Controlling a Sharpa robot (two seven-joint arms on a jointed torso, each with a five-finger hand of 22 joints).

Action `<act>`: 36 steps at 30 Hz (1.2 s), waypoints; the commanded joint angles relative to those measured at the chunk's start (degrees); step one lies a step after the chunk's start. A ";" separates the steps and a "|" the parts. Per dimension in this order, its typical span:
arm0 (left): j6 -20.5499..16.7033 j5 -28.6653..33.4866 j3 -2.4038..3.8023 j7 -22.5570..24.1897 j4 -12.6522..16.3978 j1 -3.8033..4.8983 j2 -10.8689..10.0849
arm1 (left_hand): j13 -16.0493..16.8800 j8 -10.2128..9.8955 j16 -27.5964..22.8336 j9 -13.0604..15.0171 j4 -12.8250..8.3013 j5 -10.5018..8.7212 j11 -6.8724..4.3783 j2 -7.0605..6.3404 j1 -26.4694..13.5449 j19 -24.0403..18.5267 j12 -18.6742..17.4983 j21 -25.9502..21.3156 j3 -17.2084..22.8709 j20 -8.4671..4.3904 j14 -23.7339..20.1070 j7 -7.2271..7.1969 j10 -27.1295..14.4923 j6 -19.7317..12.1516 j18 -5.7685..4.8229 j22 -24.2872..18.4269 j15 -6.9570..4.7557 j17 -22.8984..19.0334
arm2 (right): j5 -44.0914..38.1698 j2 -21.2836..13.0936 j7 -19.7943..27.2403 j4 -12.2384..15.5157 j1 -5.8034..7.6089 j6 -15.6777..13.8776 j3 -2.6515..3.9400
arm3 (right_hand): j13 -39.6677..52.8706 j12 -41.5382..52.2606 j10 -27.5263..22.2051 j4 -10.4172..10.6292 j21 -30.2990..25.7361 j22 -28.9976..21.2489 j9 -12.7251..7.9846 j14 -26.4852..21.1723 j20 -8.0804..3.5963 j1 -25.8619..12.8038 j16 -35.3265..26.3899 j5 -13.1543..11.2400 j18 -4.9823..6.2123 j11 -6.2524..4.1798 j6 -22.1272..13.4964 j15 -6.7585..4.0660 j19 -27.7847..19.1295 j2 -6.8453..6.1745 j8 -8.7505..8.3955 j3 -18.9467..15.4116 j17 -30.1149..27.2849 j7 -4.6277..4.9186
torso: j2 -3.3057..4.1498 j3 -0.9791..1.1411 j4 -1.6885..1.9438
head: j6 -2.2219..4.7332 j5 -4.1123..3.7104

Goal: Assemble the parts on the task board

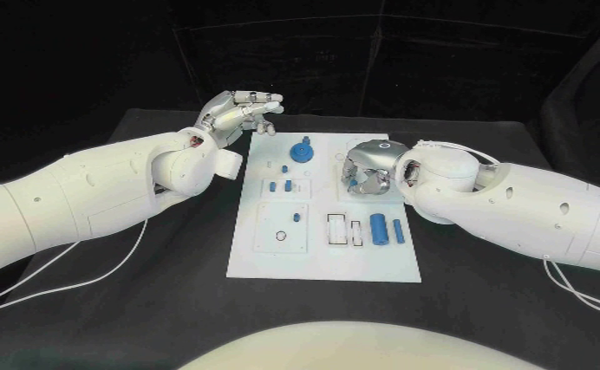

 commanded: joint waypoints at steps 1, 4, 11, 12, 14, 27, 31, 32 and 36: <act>0.78 0.17 0.05 -0.01 -0.04 0.08 0.07 | -0.07 -0.37 -0.27 -0.05 -0.11 -0.04 0.09 0.08 0.38 -0.05 -0.22 -0.21 -0.30 0.42 -0.37 0.20 -0.26 -0.32 0.72 -0.09 -0.10 -0.05 | -0.68 -0.06 0.45 0.04 0.12 -0.07 0.03 | -0.03 0.10 0.98 0.05 0.99 1.37 0.00 1.17 0.02 0.04 1.12 -0.27 -0.48 -0.12 0.71 -0.41 0.78 0.31 0.30 0.88 1.34 -0.01 | -0.05 -0.03 0.02 | -0.02 -0.03; 0.85 0.17 0.05 -0.07 -0.06 0.08 0.05 | -0.07 -0.37 -0.27 -0.05 -0.11 -0.04 0.09 0.08 0.38 -0.05 -0.22 -0.21 -0.30 0.42 -0.37 0.20 -0.26 -0.32 0.72 -0.09 -0.10 -0.05 | -0.84 -0.18 0.10 0.05 0.12 0.49 0.03 | -0.01 -0.18 2.20 0.07 2.20 2.97 -0.01 1.35 -0.08 -0.10 2.40 -0.36 -0.72 -0.35 1.55 -0.61 1.48 0.03 0.34 2.03 2.76 -0.12 | -0.06 -0.03 0.03 | -0.07 -0.03; 1.00 0.17 0.05 -0.20 -0.06 0.08 0.01 | -0.07 -0.37 -0.27 -0.05 -0.11 -0.04 0.09 0.08 0.38 -0.05 -0.22 -0.21 -0.30 0.42 -0.37 0.20 -0.26 -0.32 0.72 -0.09 -0.10 -0.05 | -1.04 -0.41 -0.21 0.26 0.12 0.50 0.03 | -0.02 -0.82 3.03 0.13 2.79 3.58 -0.13 1.24 -0.17 -0.46 3.00 -0.47 -0.79 -0.45 1.86 -0.65 1.55 -0.61 0.06 3.18 3.22 -0.13 | -0.03 -0.04 0.02 | -0.10 -0.04; 1.01 0.17 0.05 -0.22 -0.07 0.08 0.00 | -0.07 -0.37 -0.27 -0.05 -0.11 -0.04 0.09 0.08 0.38 -0.05 -0.22 -0.21 -0.30 0.42 -0.37 0.20 -0.26 -0.32 0.72 -0.09 -0.10 -0.05 | -1.05 -0.43 -0.21 0.30 0.11 0.44 0.03 | -0.03 -0.96 3.04 0.14 2.80 3.55 -0.15 1.20 -0.17 -0.54 3.00 -0.48 -0.78 -0.44 1.86 -0.64 1.50 -0.76 0.00 3.32 3.18 -0.11 | -0.03 -0.04 0.02 | -0.10 -0.04; 1.04 0.17 0.05 -0.24 -0.08 0.08 0.00 | -0.06 -0.38 -0.29 -0.05 -0.05 -0.04 0.13 0.15 0.34 -0.06 -0.22 -0.27 -0.35 0.45 -0.43 0.24 -0.32 -0.35 0.71 -0.14 -0.07 -0.07 | -1.06 -0.46 -0.17 0.38 0.11 0.25 0.03 | -0.05 -1.22 3.00 0.18 2.83 3.53 -0.19 1.13 -0.16 -0.68 3.00 -0.49 -0.77 -0.41 1.82 -0.61 1.42 -0.98 -0.12 3.53 3.11 -0.08 | -0.03 -0.03 0.02 | -0.10 -0.07; 1.24 0.17 0.05 -0.39 -0.15 0.08 0.04 | -0.07 -0.42 -0.31 -0.05 0.01 -0.04 0.18 0.16 0.28 -0.07 -0.25 -0.36 -0.46 0.49 -0.50 0.30 -0.45 -0.46 0.71 -0.20 -0.03 -0.10 | -0.87 -0.84 0.15 1.07 0.11 -0.99 0.03 | -0.04 -2.13 2.85 0.40 2.90 3.42 -0.37 0.93 -0.05 -1.24 3.17 -0.51 -0.74 -0.25 1.24 -0.49 1.09 -1.68 -0.68 4.41 3.10 0.01 | -0.04 -0.03 0.00 | -0.05 -0.10; 1.31 0.17 0.05 -0.42 -0.16 0.08 0.05 | -0.06 -0.43 -0.31 -0.06 0.08 -0.04 0.22 0.19 0.21 -0.07 -0.25 -0.41 -0.53 0.51 -0.53 0.33 -0.51 -0.52 0.70 -0.24 0.00 -0.12 | -0.67 -0.95 0.17 1.26 0.11 -1.18 0.03 | -0.01 -2.48 3.00 0.57 2.99 3.47 -0.50 0.83 0.00 -1.62 3.25 -0.58 -0.72 -0.26 0.13 -0.47 0.98 -2.17 -0.98 4.84 3.07 -0.06 | -0.04 -0.03 -0.03 | -0.04 -0.12; 1.33 0.17 0.05 -0.43 -0.16 0.08 0.05 | -0.06 -0.44 -0.31 -0.06 0.09 -0.04 0.22 0.19 0.20 -0.07 -0.25 -0.42 -0.54 0.52 -0.54 0.34 -0.52 -0.53 0.70 -0.25 0.01 -0.12 | -0.64 -0.98 0.15 1.31 0.10 -1.20 0.03 | 0.00 -2.55 3.04 0.62 3.01 3.49 -0.52 0.80 0.00 -1.70 3.26 -0.58 -0.72 -0.27 -0.13 -0.47 0.96 -2.28 -1.00 4.92 3.07 -0.09 | -0.04 -0.04 -0.02 | -0.06 -0.15; 1.37 0.17 0.05 -0.47 -0.15 0.08 0.05 | -0.06 -0.45 -0.31 -0.06 0.16 -0.04 0.25 0.24 0.13 -0.07 -0.26 -0.47 -0.60 0.54 -0.57 0.36 -0.59 -0.58 0.70 -0.28 0.04 -0.13 | -0.54 -1.09 0.08 1.42 0.10 -1.18 0.03 | 0.00 -2.61 3.07 0.66 3.03 3.50 -0.52 0.79 0.01 -1.78 3.29 -0.59 -0.72 -0.27 -0.28 -0.48 0.94 -2.35 -0.99 4.98 3.08 -0.10 | -0.03 -0.05 0.00 | -0.04 -0.22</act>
